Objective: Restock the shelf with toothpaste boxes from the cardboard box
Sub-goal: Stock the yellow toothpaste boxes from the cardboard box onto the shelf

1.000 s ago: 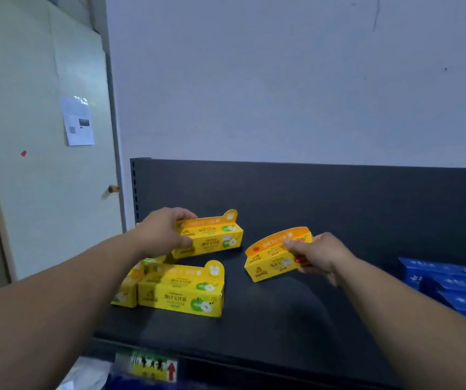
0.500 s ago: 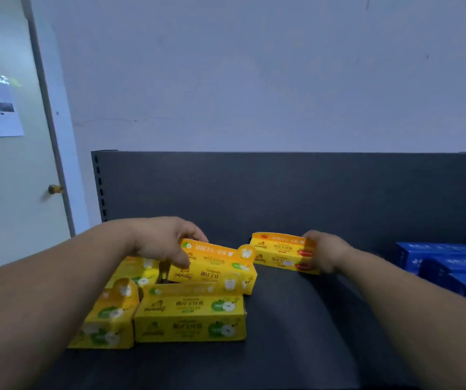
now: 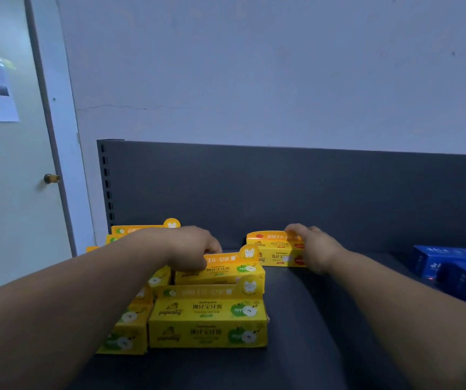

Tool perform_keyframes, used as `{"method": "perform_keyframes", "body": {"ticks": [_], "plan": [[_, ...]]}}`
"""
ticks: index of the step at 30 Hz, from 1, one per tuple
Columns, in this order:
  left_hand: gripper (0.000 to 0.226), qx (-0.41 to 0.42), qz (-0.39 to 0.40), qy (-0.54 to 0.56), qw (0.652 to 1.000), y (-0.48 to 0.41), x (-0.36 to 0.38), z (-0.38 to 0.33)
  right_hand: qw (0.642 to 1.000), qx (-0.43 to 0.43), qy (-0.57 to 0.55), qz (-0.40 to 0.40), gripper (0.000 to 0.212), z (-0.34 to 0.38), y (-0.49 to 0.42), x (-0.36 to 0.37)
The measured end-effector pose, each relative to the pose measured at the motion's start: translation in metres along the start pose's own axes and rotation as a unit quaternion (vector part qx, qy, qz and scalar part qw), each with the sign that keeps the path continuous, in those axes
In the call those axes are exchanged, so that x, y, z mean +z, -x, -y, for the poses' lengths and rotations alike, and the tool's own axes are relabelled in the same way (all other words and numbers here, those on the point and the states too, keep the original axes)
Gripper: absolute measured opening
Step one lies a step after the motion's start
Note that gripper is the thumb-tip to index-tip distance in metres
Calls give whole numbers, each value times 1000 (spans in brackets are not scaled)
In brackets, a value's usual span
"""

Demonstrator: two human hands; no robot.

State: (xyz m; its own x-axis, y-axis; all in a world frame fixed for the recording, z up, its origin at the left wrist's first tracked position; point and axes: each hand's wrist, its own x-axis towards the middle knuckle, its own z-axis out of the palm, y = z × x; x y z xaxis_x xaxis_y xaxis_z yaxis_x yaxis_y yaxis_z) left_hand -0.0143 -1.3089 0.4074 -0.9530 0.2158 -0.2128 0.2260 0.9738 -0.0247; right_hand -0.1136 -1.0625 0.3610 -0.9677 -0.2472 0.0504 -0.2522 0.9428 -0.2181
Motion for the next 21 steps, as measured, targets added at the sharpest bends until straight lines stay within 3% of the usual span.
{"method": "perform_keyframes", "body": {"ticks": [6, 11, 21], "plan": [[41, -27, -14, -22, 999, 3, 1, -4, 1000, 4, 0, -25, 89, -6, 13, 0], [56, -39, -154, 2, 987, -5, -10, -38, 996, -20, -19, -81, 82, -18, 43, -10], [72, 74, -324, 99, 938, -15, -25, -226, 966, 38, 23, -255, 75, -117, 177, -73]]}}
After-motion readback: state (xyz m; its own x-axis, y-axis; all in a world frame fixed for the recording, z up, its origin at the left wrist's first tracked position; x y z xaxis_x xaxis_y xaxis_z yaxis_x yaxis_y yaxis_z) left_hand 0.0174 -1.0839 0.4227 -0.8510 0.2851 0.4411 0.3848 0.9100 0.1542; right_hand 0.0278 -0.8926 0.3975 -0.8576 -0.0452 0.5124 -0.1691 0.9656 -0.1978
